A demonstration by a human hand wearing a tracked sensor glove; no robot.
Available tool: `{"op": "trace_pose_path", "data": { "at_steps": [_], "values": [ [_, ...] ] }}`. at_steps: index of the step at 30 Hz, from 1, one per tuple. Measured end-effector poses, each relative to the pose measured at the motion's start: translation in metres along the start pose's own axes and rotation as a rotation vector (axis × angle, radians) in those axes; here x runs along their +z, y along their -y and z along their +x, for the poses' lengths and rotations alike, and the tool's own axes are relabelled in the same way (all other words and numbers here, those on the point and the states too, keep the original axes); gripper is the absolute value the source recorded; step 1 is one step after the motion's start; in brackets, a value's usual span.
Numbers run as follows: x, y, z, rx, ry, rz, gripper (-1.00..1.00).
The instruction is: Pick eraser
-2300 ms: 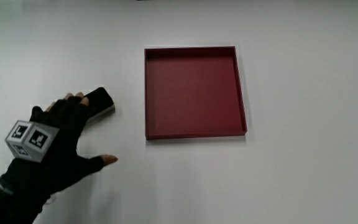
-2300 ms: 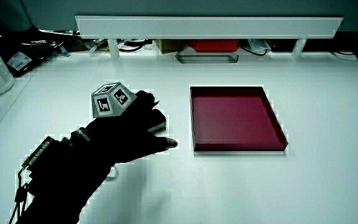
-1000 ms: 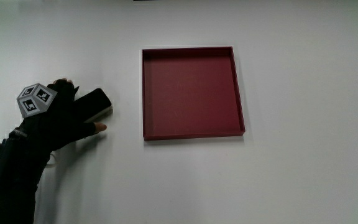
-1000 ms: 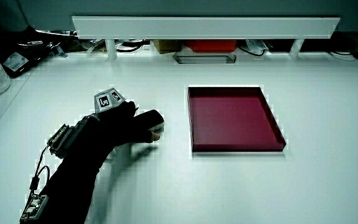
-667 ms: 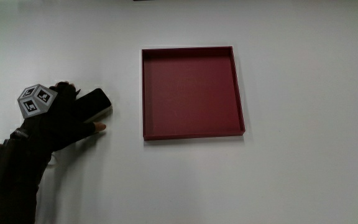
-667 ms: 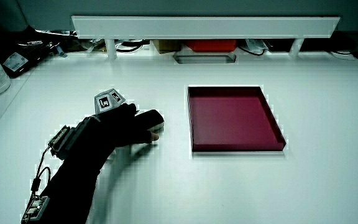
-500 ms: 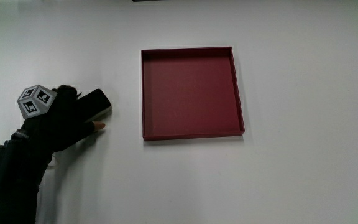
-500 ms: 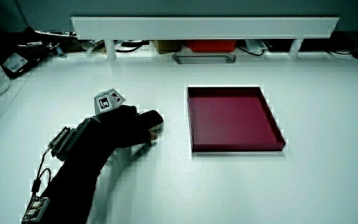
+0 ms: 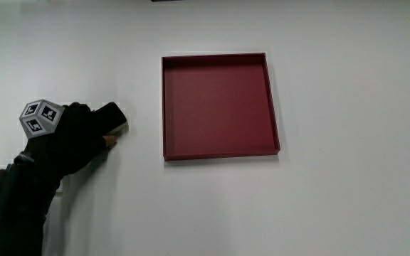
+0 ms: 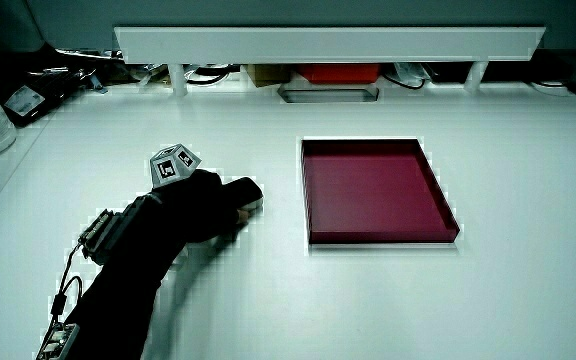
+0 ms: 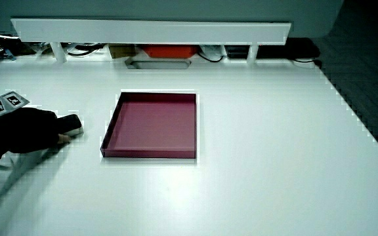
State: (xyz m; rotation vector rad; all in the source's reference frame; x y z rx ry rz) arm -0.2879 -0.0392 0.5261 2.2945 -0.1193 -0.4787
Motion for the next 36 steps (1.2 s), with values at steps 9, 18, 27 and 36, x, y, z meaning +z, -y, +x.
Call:
{"op": "trace_pose_path", "data": {
  "at_steps": [9,18,27,36],
  "values": [
    [-0.001,0.005,0.001,-0.027,-0.008,0.07,0.83],
    [-0.001,0.007,0.0,-0.04,-0.007,0.073,1.0],
    [0.005,0.015,0.007,-0.059,-0.012,0.096,1.0],
    [0.018,0.035,0.057,-0.202,-0.023,0.12,1.0]
  ]
}}
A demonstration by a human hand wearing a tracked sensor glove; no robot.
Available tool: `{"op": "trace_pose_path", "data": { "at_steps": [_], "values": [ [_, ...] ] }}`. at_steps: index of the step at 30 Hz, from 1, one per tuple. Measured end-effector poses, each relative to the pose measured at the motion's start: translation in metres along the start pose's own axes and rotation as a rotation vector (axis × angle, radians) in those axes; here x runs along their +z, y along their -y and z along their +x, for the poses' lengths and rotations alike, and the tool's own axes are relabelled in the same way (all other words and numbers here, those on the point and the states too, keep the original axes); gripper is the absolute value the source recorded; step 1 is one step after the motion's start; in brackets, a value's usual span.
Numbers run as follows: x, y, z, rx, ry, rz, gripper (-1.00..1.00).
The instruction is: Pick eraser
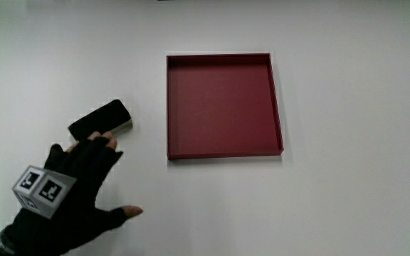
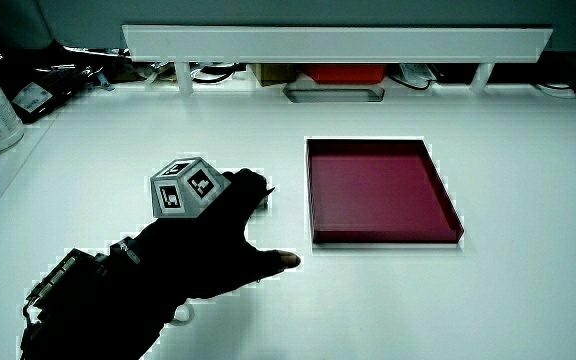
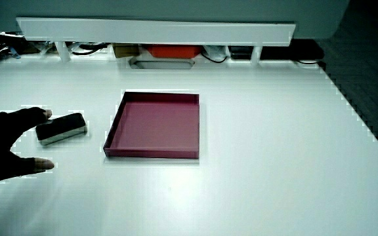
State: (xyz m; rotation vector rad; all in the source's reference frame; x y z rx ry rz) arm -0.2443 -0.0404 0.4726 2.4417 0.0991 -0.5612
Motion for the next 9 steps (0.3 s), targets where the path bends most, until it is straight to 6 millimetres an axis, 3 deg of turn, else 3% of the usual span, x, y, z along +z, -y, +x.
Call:
{"op": "trace_pose_path", "data": {
  "at_steps": [9],
  "values": [
    [0.006,-0.006,0.051,-0.062,0.031,0.003,1.0]
  ]
}}
